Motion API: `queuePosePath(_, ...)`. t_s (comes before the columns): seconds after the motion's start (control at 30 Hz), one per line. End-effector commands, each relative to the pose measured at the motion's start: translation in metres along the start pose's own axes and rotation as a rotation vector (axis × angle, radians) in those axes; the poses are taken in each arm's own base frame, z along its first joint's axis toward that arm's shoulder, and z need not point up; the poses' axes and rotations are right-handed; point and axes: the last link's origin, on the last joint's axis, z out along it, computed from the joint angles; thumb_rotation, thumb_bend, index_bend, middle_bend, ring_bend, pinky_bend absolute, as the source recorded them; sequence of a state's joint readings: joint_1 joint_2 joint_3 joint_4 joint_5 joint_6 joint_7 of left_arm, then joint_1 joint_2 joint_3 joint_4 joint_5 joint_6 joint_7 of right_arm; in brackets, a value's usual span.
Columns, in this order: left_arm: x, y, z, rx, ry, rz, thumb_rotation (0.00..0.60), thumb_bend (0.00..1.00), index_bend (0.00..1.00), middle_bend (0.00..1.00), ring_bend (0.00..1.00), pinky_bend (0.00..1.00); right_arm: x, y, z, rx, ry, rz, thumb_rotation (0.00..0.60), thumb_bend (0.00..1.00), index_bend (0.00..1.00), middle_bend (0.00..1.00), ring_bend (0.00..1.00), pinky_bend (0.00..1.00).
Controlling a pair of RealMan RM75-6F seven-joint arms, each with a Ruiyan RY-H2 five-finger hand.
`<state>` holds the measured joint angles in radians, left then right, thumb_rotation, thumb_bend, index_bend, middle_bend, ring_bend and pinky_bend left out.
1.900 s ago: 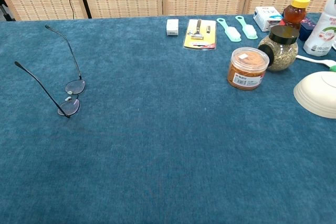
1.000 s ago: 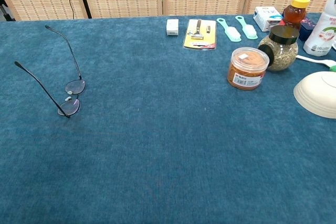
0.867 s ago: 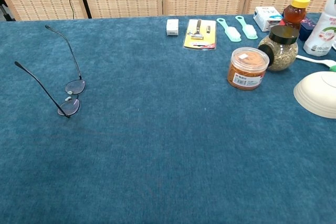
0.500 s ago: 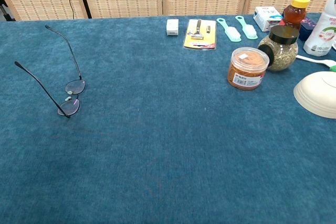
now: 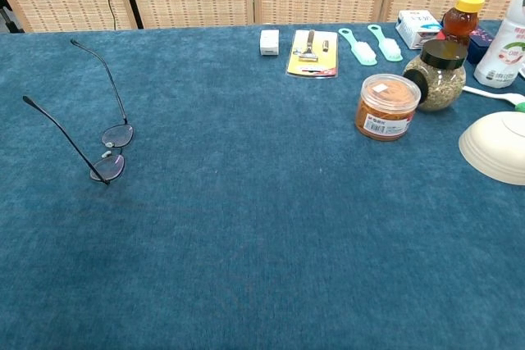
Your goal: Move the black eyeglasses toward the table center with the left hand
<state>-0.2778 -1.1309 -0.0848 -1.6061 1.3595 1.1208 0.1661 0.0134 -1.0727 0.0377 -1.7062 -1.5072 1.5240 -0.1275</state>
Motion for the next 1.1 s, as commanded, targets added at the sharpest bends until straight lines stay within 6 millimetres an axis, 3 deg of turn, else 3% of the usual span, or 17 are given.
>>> queuePosePath(0.03, 0.001, 0.009, 0.027, -0.020, -0.009, 0.023, 0.600, 0.12, 0.00, 0.00, 0.00, 0.00, 0.000, 0.001, -0.001, -0.005, 0.000, -0.002, 0.600, 0.19, 0.18, 0.06, 0.08, 0.15)
queuePosePath(0.27, -0.004, 0.030, 0.053, -0.057, -0.030, 0.023, 0.600, 0.12, 0.00, 0.00, 0.00, 0.00, 0.002, 0.005, -0.004, -0.020, 0.004, -0.005, 0.600, 0.19, 0.18, 0.06, 0.08, 0.15)
queuePosePath(0.67, -0.011, 0.058, 0.078, -0.111, -0.033, 0.036, 0.600, 0.12, 0.00, 0.00, 0.00, 0.00, 0.003, 0.010, -0.007, -0.037, 0.009, -0.008, 0.600, 0.19, 0.18, 0.06, 0.08, 0.15)
queuePosePath(1.1, -0.012, 0.112, 0.118, -0.212, -0.055, 0.073, 0.600, 0.12, 0.00, 0.00, 0.00, 0.00, 0.004, 0.019, -0.011, -0.073, 0.001, -0.020, 0.600, 0.19, 0.18, 0.06, 0.08, 0.15)
